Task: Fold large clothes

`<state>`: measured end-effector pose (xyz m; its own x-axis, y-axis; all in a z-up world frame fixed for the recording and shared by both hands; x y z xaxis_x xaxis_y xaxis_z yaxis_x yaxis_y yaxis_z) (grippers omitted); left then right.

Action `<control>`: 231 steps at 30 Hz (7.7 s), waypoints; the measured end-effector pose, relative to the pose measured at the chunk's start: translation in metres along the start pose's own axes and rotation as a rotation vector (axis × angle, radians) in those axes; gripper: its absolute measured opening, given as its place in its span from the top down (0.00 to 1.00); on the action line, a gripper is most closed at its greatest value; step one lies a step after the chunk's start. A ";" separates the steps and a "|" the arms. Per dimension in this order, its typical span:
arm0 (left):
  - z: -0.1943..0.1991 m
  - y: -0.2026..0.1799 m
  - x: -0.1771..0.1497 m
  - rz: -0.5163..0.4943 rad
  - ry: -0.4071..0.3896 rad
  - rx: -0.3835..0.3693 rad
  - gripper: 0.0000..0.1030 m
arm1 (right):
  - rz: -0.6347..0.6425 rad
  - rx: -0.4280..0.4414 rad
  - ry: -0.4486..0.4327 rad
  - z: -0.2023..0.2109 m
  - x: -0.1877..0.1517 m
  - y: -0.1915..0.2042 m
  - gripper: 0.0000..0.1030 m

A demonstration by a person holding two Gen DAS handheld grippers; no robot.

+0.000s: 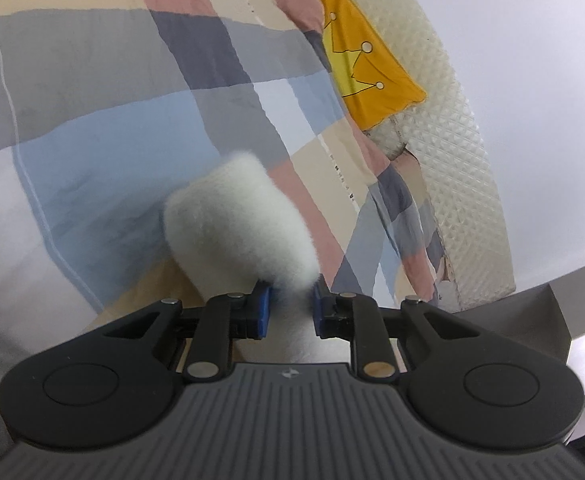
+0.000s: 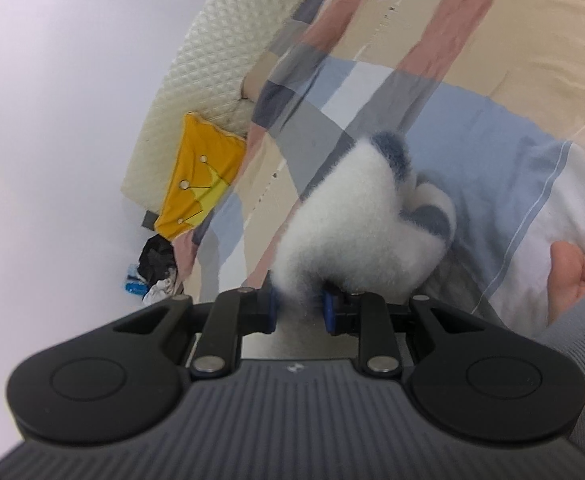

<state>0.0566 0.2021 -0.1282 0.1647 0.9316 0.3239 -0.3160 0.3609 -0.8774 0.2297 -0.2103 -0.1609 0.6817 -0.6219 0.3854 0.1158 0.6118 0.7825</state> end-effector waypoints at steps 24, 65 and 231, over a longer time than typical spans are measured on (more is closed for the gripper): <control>-0.206 -0.010 0.086 -0.167 -0.038 0.099 0.77 | -0.113 -0.218 0.036 -0.170 0.058 0.012 0.75; -0.222 -0.034 0.043 -0.566 0.063 0.025 0.40 | 0.409 0.028 0.012 -0.170 0.033 0.063 0.19; -0.197 0.074 0.006 0.098 0.118 -0.013 0.56 | -0.362 -0.059 0.062 -0.160 -0.011 -0.047 0.41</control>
<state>0.2184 0.2262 -0.2614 0.2427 0.9507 0.1931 -0.3236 0.2670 -0.9077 0.3330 -0.1540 -0.2803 0.6315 -0.7733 0.0567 0.3976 0.3856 0.8326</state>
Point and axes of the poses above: each gripper's, at about its wrist camera, not at the fingertips, and z roughly against the way its jaws point, y to its left, x to its top, the point moved 2 cm from there along -z, roughly the way its jaws point, and after that the axes turned 8 degrees about -x, right-handed, at the moved point
